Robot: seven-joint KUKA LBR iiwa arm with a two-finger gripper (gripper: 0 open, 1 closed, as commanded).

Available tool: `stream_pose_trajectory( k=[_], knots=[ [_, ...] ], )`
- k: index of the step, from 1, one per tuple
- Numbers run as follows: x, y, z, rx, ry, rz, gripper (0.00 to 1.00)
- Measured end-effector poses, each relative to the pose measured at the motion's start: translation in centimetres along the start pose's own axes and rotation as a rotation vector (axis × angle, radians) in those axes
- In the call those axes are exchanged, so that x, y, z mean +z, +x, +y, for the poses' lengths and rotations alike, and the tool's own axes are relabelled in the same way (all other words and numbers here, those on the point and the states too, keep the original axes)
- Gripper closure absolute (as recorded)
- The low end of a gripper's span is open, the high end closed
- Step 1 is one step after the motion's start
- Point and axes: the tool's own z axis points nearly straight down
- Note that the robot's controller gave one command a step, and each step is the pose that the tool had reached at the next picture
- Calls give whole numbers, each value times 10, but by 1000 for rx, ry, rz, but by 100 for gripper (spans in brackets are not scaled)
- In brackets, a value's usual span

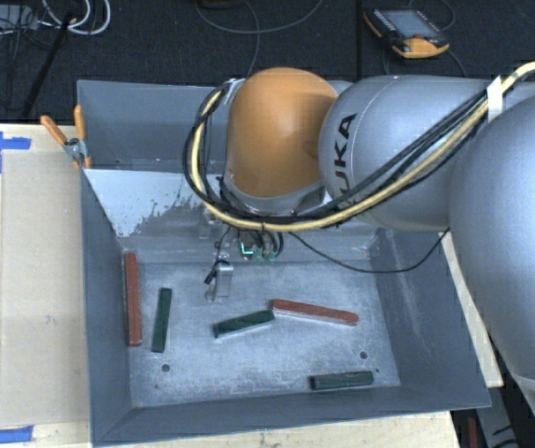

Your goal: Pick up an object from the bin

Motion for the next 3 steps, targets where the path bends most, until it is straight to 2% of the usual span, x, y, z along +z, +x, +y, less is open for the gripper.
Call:
stream_pose_trajectory(
  k=[1,2,3],
  knots=[
    [40,23,-69,-310,3,-3,0],
    [121,48,-60,-291,-1,2,0],
    [115,44,-60,-287,-1,-8,100]
  ],
)
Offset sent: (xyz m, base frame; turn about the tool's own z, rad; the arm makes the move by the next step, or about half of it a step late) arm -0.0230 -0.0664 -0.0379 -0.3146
